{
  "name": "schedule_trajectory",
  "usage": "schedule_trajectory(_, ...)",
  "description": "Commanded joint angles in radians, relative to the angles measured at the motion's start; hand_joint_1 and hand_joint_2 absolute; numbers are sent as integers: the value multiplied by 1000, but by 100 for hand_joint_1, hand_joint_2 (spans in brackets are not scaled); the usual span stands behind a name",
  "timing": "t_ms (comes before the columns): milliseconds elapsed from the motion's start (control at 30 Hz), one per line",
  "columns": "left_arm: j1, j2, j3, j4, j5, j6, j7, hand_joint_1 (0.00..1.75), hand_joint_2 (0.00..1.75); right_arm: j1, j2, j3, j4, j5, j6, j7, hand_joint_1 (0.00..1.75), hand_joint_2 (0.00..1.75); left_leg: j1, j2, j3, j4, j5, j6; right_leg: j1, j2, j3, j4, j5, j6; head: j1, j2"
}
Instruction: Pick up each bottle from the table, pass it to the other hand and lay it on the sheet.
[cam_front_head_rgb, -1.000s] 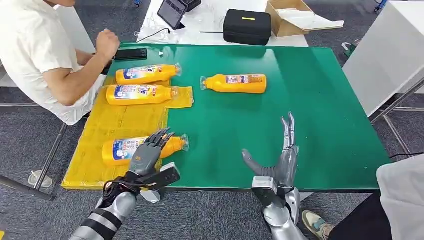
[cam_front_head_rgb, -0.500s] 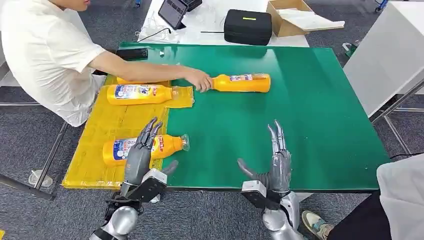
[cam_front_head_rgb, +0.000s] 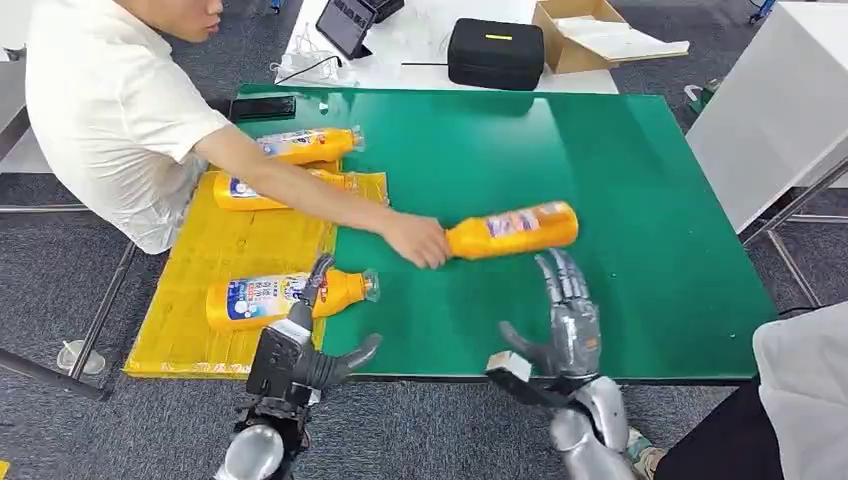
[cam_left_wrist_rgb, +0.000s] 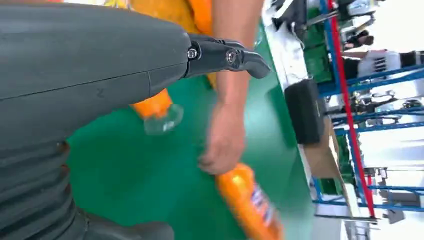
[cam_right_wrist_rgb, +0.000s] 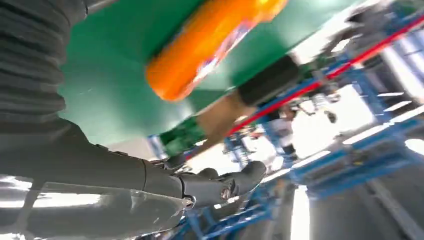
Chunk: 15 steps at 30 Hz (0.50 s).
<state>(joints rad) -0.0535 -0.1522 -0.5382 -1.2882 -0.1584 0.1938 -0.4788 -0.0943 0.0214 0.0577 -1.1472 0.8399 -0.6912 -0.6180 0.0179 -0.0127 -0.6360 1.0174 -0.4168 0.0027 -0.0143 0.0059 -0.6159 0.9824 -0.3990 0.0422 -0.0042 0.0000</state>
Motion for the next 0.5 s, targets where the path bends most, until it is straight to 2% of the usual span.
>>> schedule_trajectory(33,-25,5,-88,17,71,2,41,0,175,-86,-91,-4,190,148,-7,109,0,175,0,1,5,-1,-1,1,1,0,5,-1,-1,-2,0,0)
schedule_trajectory(267,-40,2,-106,26,81,11,28,0,175,-118,-110,20,228,240,-7,170,0,175,0,3,5,-1,-1,1,1,1,4,-1,0,-1,0,0)
schedule_trajectory(500,-54,2,-117,31,76,29,25,0,175,-214,-156,106,359,258,38,251,0,175,0,4,3,0,0,1,1,1,2,0,0,-1,0,0)
